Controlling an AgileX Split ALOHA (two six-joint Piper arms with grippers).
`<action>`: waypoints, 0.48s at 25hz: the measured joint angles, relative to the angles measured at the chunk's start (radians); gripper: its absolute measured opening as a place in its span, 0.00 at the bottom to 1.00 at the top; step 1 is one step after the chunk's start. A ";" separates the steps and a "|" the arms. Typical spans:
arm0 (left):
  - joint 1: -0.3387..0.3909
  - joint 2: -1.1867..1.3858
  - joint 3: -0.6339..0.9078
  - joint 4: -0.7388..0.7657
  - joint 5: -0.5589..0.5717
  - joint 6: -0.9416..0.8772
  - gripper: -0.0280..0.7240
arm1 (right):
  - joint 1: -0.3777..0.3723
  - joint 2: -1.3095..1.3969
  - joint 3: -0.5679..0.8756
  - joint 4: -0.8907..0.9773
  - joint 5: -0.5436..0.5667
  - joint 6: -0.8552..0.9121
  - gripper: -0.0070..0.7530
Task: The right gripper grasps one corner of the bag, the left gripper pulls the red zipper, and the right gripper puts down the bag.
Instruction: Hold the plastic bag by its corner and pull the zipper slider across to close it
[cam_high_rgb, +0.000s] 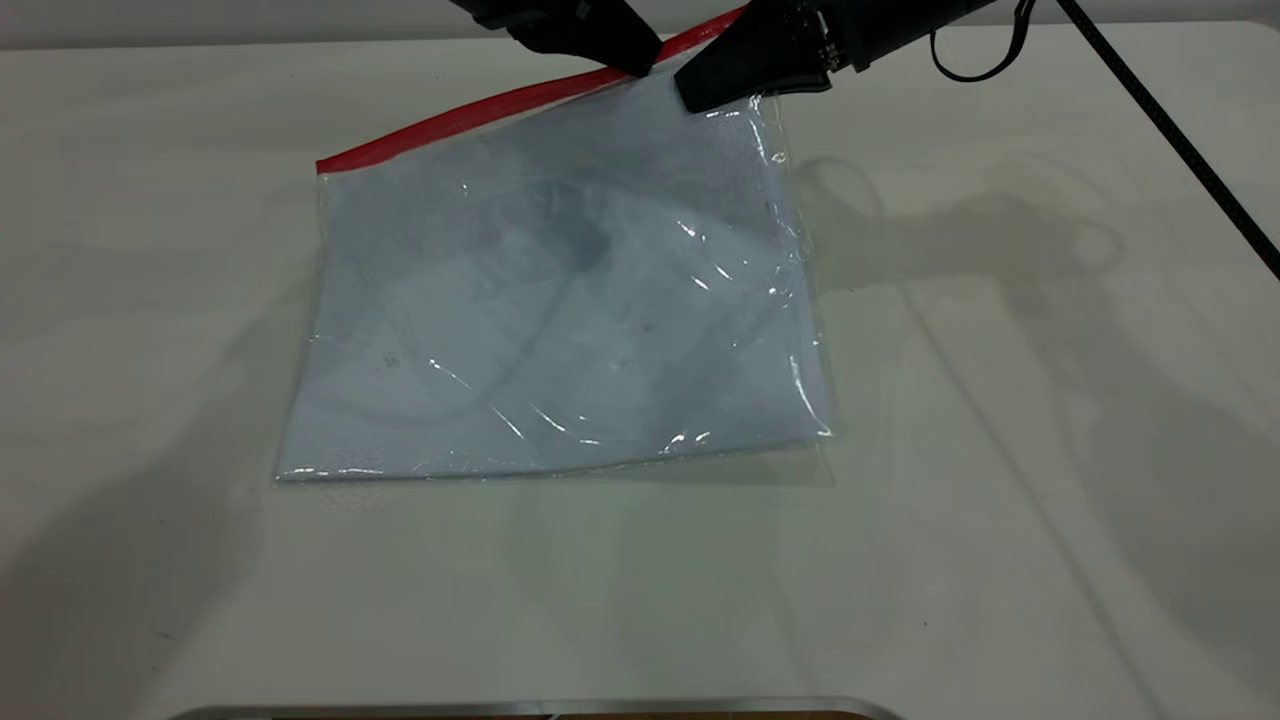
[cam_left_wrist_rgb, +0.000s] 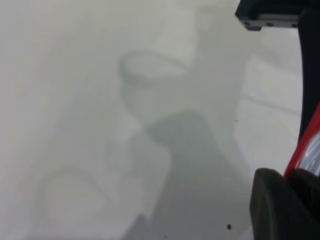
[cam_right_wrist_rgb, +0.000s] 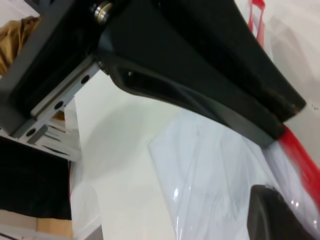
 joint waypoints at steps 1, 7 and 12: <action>0.004 0.000 0.000 0.000 0.003 0.003 0.11 | -0.003 0.000 0.000 0.005 0.001 -0.002 0.05; 0.048 0.000 0.000 0.004 0.006 0.033 0.11 | -0.023 0.000 0.000 0.049 0.007 -0.015 0.05; 0.080 0.000 0.000 0.036 0.012 0.036 0.11 | -0.022 0.000 -0.007 0.065 0.006 -0.021 0.05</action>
